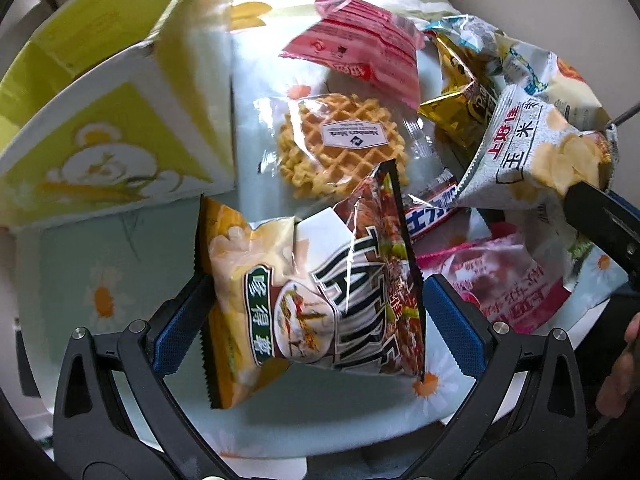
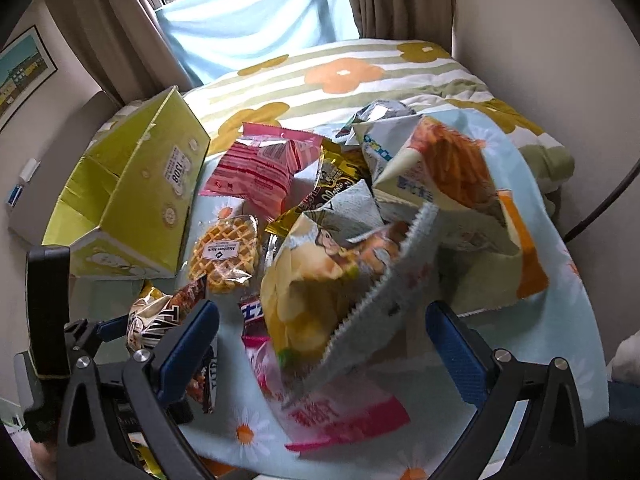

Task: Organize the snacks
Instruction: 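Grasp the chocolate-wafer bag with the left tool while the right tool grasps the corn snack bag, then carry both bags over the box and open both tools to drop them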

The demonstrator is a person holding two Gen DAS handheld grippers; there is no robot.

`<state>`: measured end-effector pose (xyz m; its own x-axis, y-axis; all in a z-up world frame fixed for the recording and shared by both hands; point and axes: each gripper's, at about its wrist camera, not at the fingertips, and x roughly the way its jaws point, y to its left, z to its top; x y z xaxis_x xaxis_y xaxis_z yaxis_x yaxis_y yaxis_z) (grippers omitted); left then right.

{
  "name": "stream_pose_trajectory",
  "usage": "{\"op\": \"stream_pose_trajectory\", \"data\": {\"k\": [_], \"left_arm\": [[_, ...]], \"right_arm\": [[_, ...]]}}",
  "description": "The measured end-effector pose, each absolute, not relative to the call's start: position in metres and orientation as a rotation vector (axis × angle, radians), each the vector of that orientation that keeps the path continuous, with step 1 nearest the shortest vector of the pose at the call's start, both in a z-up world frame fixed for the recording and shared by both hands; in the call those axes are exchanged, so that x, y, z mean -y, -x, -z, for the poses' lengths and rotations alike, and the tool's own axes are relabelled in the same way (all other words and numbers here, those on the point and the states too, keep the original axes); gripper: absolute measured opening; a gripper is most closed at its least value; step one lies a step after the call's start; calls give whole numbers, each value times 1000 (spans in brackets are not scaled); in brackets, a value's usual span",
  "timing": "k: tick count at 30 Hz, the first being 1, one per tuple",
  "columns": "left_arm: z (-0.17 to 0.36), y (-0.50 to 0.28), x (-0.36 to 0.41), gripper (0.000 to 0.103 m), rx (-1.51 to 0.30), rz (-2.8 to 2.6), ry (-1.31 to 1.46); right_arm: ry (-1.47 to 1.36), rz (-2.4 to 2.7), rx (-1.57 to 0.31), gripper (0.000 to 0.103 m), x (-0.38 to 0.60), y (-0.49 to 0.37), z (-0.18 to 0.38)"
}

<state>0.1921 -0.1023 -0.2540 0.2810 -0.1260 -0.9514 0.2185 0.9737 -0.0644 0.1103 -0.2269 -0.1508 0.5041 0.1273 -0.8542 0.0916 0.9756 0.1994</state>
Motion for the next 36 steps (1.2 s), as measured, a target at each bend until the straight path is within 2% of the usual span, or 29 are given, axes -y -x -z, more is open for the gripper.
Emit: {"op": "stream_pose_trajectory", "data": {"k": [13, 18, 21, 23, 24, 28, 36], "left_arm": [[281, -215, 102, 103, -1309, 261, -105], [281, -212, 95, 93, -1305, 259, -107], [274, -206, 85, 84, -1298, 253, -116], [270, -202, 81, 80, -1292, 261, -106], [268, -201, 79, 78, -1288, 264, -102], [260, -195, 71, 75, -1277, 267, -80], [242, -172, 57, 75, -1251, 249, -51]], "right_arm": [[-231, 16, -1082, 102, 223, -135, 169], [-216, 35, -1100, 92, 221, -140, 175], [-224, 39, -1091, 91, 223, -141, 176], [-221, 42, -1084, 86, 223, -139, 175], [-220, 41, -1081, 80, 223, -138, 175], [-223, 31, -1075, 69, 222, -132, 174], [-235, 1, -1032, 65, 219, -117, 157]]}}
